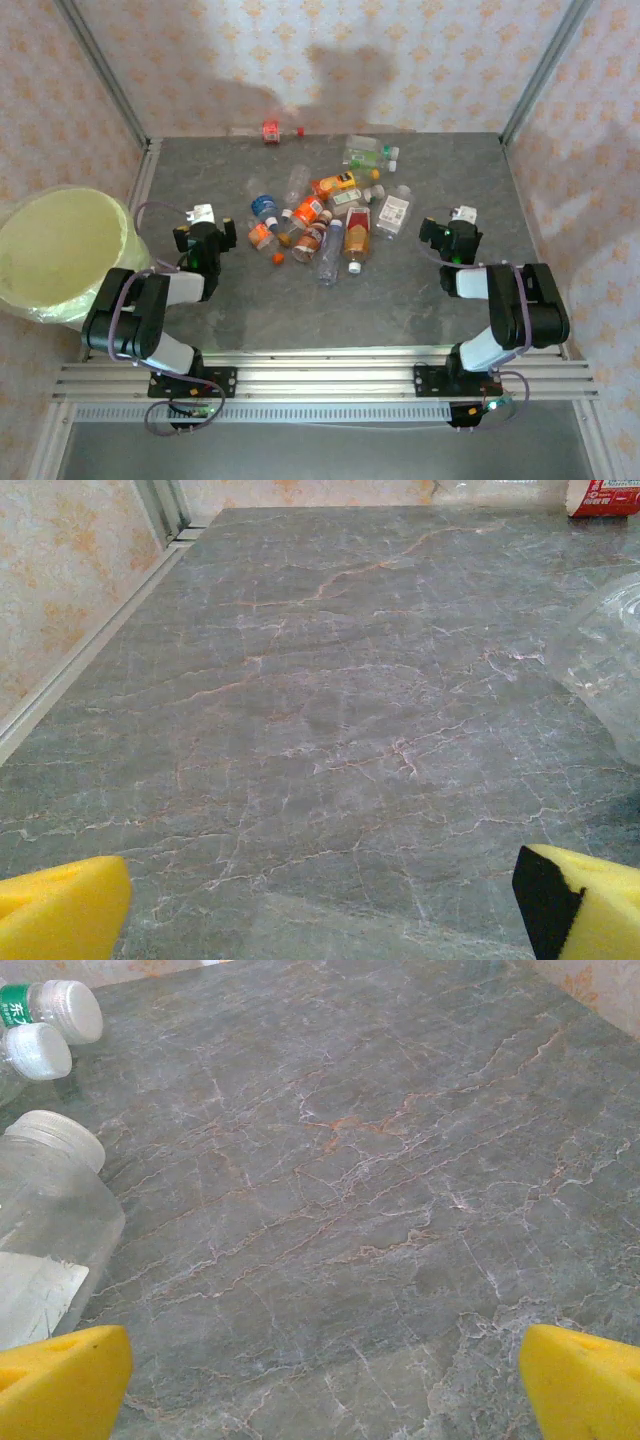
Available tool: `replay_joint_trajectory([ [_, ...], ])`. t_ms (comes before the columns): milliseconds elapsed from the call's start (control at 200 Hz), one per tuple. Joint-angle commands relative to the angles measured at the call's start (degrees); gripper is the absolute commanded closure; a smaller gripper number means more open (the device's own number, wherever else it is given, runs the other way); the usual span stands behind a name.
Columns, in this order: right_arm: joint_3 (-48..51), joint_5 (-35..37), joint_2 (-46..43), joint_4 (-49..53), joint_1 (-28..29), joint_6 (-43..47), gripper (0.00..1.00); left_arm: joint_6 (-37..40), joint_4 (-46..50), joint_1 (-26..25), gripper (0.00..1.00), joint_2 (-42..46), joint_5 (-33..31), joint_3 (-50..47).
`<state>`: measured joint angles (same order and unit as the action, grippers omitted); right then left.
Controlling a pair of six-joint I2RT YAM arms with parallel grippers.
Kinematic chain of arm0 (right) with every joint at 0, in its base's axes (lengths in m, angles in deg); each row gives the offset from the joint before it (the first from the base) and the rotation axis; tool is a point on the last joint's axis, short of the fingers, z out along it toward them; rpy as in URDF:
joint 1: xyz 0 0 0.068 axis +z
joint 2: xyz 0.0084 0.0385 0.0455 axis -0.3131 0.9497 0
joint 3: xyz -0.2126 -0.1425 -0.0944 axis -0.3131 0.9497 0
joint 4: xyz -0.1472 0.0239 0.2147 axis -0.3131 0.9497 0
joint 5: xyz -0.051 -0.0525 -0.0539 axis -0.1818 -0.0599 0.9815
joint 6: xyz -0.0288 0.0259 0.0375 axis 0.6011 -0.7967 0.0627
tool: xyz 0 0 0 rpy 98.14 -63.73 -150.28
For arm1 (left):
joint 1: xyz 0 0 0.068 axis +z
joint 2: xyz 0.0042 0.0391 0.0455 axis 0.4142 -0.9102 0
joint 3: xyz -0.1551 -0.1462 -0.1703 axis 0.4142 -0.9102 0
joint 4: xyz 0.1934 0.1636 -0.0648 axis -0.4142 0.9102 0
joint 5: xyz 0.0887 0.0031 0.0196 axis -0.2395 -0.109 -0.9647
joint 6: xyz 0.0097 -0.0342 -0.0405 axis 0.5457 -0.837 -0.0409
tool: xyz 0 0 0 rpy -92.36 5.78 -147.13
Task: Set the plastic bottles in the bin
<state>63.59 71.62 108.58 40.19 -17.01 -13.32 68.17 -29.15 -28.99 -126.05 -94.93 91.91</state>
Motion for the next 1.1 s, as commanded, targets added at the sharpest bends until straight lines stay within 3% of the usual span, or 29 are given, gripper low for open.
replay_joint_trajectory([
  [0,-0.6,1.4,-0.4,-1.8,0.2,0.3,0.01,-0.4,-1.7,0.4,0.0,0.2,-1.1,0.4],
  [711,-0.6,1.2,-0.9,-1.4,0.0,0.2,0.01,0.2,-0.1,0.3,0.0,0.9,-0.2,1.1],
  [771,-1.5,1.0,-2.3,1.1,0.0,0.2,0.01,0.6,4.0,-0.1,0.0,2.4,-0.4,2.8],
  [916,-4.5,1.6,-7.9,10.3,0.0,0.3,0.01,0.9,24.7,-1.8,0.0,6.8,-1.5,12.8],
  [1096,-7.6,6.3,-14.9,19.3,0.1,-4.1,0.01,1.4,33.7,-7.1,0.0,9.0,-7.2,19.2],
])
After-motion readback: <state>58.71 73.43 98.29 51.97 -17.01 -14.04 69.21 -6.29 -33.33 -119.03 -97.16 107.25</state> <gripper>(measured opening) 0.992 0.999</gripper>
